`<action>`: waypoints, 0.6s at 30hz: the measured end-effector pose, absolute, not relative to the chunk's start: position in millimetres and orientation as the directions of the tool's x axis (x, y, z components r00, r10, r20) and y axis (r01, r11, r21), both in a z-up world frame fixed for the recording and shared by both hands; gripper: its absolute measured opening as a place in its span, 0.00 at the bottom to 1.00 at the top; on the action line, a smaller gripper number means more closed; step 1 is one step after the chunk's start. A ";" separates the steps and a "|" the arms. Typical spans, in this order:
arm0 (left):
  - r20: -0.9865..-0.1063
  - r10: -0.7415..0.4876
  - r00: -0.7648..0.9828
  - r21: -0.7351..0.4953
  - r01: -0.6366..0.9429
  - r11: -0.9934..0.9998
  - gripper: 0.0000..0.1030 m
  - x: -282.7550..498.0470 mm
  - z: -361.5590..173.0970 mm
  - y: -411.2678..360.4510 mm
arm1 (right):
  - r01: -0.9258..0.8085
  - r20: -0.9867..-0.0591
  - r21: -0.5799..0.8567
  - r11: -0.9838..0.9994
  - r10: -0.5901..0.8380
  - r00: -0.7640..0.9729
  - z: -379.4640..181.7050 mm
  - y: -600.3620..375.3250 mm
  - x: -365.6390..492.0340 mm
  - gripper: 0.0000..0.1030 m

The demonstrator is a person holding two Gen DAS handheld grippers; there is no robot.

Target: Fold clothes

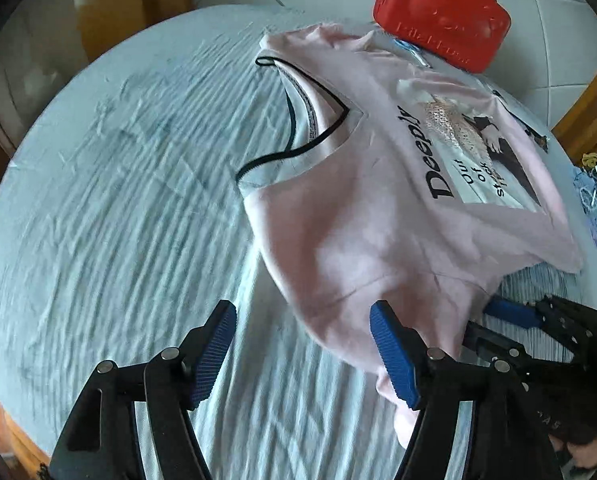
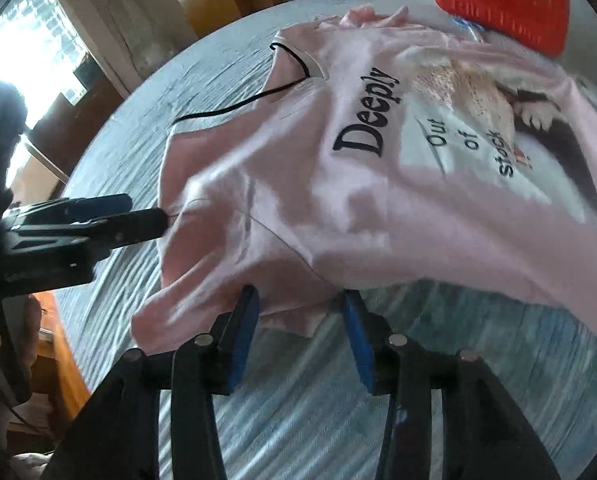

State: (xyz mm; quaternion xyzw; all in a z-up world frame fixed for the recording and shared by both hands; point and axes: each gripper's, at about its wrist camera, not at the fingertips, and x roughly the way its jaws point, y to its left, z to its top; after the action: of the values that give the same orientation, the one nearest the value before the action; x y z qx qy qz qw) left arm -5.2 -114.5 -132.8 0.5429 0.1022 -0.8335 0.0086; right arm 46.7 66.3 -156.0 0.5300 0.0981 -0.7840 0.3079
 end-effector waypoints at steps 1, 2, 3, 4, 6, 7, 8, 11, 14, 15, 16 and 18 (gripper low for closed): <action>-0.910 0.085 -0.406 -0.148 0.125 -0.981 0.67 -7.3 -135.2 -111.9 | 0.586 -0.899 0.167 -0.793 -0.366 -0.240 -155.9 67.0 47.3 0.13; -0.913 0.077 -0.401 -0.135 0.120 -0.984 0.67 -8.1 -137.1 -109.9 | 0.580 -0.906 0.188 -0.793 -0.367 -0.209 -156.3 72.7 48.2 0.09; -0.917 0.062 -0.395 -0.117 0.117 -0.986 0.67 -7.0 -138.7 -107.7 | 0.566 -0.914 0.201 -0.800 -0.360 -0.185 -156.1 80.7 49.7 0.07; -0.925 0.031 -0.379 -0.082 0.120 -0.989 0.67 -6.8 -143.0 -107.2 | 0.553 -0.924 0.205 -0.808 -0.346 -0.163 -157.0 89.0 51.7 0.04; -0.932 0.001 -0.361 -0.050 0.126 -0.991 0.67 -8.1 -149.7 -109.2 | 0.522 -0.937 0.221 -0.824 -0.328 -0.121 -157.2 107.0 54.4 0.03; -0.936 -0.016 -0.351 -0.030 0.125 -0.992 0.67 -7.8 -151.3 -109.8 | 0.505 -0.934 0.244 -0.828 -0.341 -0.107 -155.8 117.2 54.4 0.03; -0.939 0.000 -0.345 -0.046 0.125 -0.991 0.68 -7.2 -151.1 -112.2 | 0.479 -0.913 0.287 -0.829 -0.389 -0.126 -148.3 134.1 54.7 0.03; -0.922 0.083 -0.379 -0.141 0.128 -0.982 0.68 2.2 -134.6 -117.8 | 0.397 -0.874 0.304 -0.866 -0.419 -0.244 -123.8 182.0 50.1 0.03; -0.899 0.119 -0.421 -0.179 0.107 -0.978 0.72 11.6 -118.0 -111.2 | 0.263 -0.849 0.308 -0.914 -0.389 -0.357 -110.1 245.0 35.3 0.17; -0.901 0.120 -0.417 -0.178 0.103 -0.979 0.77 11.8 -117.4 -106.7 | 0.223 -0.850 0.303 -0.926 -0.369 -0.376 -109.8 263.4 28.3 0.31; -0.903 0.118 -0.413 -0.174 0.100 -0.980 0.77 11.9 -118.5 -100.4 | 0.191 -0.850 0.298 -0.935 -0.351 -0.393 -110.1 280.4 23.7 0.38; -0.908 0.125 -0.400 -0.177 0.096 -0.979 0.78 9.0 -126.1 -89.8 | 0.130 -0.853 0.284 -0.950 -0.312 -0.417 -112.8 314.0 13.5 0.55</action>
State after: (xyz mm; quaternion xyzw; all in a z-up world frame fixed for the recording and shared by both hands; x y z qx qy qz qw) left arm 9.0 -89.8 -126.1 0.5478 0.1010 -0.8305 -0.0088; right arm 13.5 314.0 -112.8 0.5233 -0.0869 -0.8374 0.1321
